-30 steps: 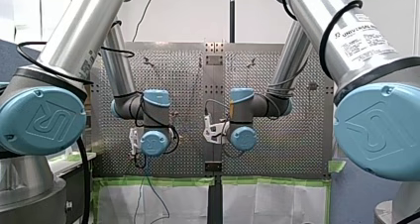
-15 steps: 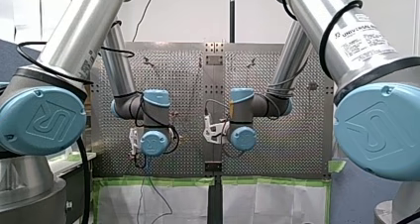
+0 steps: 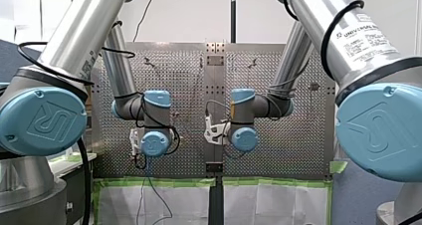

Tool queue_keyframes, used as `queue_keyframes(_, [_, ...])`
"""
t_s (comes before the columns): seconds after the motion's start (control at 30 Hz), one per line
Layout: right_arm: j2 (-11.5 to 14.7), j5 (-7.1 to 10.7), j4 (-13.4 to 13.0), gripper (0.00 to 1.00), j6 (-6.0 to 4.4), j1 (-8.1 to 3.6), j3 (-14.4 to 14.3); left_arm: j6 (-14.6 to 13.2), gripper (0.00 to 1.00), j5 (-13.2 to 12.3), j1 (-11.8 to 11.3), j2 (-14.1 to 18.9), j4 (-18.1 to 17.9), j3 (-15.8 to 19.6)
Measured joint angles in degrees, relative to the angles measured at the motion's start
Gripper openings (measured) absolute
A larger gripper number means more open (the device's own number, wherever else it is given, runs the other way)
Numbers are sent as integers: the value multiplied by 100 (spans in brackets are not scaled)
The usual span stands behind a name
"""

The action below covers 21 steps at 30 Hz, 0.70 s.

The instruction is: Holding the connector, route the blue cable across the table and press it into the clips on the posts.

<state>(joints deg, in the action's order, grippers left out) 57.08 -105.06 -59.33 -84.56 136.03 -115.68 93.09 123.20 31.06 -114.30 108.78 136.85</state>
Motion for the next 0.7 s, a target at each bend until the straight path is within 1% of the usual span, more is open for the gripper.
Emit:
queue_keyframes(0.13, [-160,-19,158,0,-8,83,-3,-2,0,-10,-16,-13,46,-9])
queue_keyframes(0.2, [-253,-21,235,0,-9,101,-3,-2,0,-11,-17,-14,52,-9])
queue_keyframes(0.3, [-316,-23,281,0,-9,109,-4,-2,0,-11,-18,-14,55,-10])
queue_keyframes(0.7, [-341,-24,298,0,-10,112,-4,-2,0,-12,-19,-16,57,-11])
